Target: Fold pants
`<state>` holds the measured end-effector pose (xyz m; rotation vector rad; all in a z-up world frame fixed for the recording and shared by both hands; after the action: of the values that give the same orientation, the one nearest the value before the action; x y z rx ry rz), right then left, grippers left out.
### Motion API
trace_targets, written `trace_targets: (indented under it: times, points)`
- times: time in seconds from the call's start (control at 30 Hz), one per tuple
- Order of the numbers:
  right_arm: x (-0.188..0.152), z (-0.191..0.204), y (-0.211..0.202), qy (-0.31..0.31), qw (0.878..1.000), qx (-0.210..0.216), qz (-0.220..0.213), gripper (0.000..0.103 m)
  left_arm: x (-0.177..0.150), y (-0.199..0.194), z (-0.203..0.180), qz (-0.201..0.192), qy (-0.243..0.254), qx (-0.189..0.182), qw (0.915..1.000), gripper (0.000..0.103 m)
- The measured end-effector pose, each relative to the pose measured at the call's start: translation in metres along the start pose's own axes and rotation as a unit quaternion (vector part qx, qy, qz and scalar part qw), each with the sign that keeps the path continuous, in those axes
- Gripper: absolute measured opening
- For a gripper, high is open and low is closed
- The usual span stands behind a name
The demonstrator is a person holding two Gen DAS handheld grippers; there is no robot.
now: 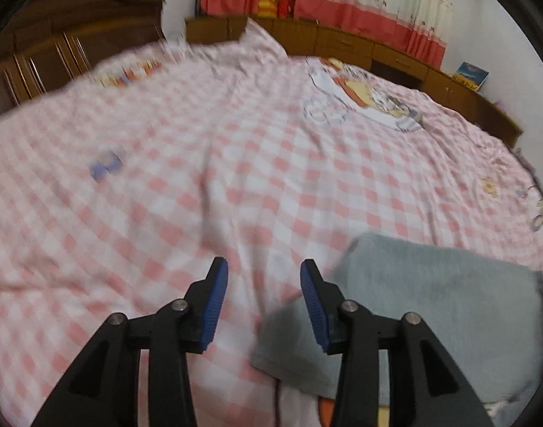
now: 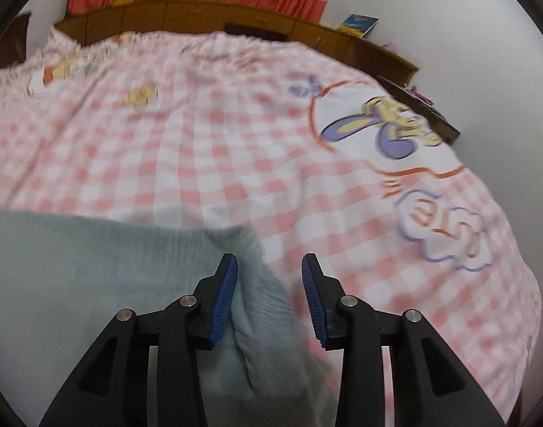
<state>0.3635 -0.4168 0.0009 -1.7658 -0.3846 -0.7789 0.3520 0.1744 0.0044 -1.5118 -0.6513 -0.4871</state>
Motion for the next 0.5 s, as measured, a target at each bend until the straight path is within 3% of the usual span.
trace_targets:
  times: [0.1, 0.2, 0.23, 0.27, 0.3, 0.4, 0.5]
  points:
    - [-0.003, -0.004, -0.036, 0.022, 0.999, 0.026, -0.003, 0.049, -0.009, 0.01, -0.012, 0.024, -0.041, -0.07, 0.9964, 0.045]
    - [-0.019, 0.008, -0.063, 0.02, 0.997, 0.067, 0.03, 0.049, -0.014, 0.02, -0.024, 0.039, -0.05, -0.083, 0.9946, 0.052]
    - [-0.027, 0.014, -0.072, 0.017, 0.996, 0.083, 0.039, 0.049, -0.015, 0.023, -0.028, 0.041, -0.041, -0.074, 0.9956, 0.044]
    - [-0.035, 0.02, -0.079, 0.018, 0.994, 0.096, 0.046, 0.049, -0.015, 0.022, -0.032, 0.039, -0.034, -0.072, 0.9961, 0.017]
    - [-0.046, 0.029, -0.089, 0.02, 0.991, 0.116, 0.055, 0.049, -0.015, 0.018, -0.038, 0.032, -0.026, -0.076, 0.9963, 0.011]
    - [-0.074, 0.056, -0.108, 0.03, 0.982, 0.171, 0.07, 0.049, -0.012, -0.003, -0.059, -0.013, 0.009, -0.082, 0.9965, 0.011]
    - [-0.104, 0.086, -0.112, 0.029, 0.977, 0.197, 0.077, 0.049, -0.009, -0.03, -0.083, -0.053, 0.053, -0.103, 0.9918, 0.011]
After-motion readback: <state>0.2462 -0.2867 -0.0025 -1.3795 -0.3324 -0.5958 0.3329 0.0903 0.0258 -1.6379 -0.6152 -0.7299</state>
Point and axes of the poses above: each gripper's, at about its wrist camera, not at the fingertips, and y roughly the way its jaws point, z to its left, x to its top, the point moved 8 cm from there along y, roughly the way its jaws point, and after that the axes turned 7 degrees about y, right-handed, at the moved point
